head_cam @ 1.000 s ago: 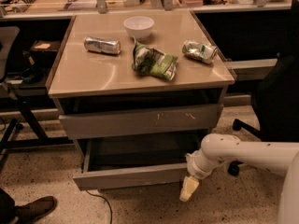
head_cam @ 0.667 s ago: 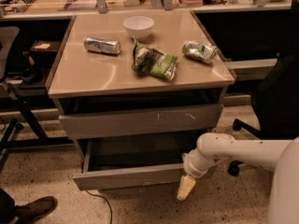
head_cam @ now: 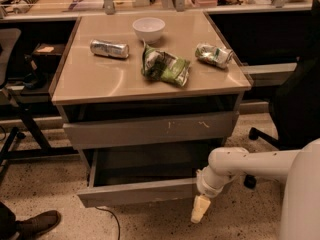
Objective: Open middle drawer
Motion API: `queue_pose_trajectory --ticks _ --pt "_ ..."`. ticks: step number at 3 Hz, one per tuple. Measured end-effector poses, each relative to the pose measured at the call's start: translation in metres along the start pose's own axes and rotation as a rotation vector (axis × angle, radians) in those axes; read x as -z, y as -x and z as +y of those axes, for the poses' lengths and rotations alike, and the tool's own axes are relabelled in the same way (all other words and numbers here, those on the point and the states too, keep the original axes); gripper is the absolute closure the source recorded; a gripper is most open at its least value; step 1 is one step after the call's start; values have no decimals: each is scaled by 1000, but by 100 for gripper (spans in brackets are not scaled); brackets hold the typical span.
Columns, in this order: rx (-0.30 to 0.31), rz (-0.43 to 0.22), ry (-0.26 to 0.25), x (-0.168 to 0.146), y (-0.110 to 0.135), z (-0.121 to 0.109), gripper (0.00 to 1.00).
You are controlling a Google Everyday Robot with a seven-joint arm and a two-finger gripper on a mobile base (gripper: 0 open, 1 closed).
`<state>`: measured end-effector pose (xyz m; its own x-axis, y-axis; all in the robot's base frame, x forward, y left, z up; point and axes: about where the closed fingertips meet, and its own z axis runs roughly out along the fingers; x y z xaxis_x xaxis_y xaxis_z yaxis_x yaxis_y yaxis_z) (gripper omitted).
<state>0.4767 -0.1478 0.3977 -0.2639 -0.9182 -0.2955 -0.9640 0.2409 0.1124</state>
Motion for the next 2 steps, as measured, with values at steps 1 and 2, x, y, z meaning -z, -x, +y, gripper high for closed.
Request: queue_pose_trajectory --ticks 1,2 --pt "-25 29 1 19 -12 27 0" --pt "-36 27 -7 36 -17 48 0"
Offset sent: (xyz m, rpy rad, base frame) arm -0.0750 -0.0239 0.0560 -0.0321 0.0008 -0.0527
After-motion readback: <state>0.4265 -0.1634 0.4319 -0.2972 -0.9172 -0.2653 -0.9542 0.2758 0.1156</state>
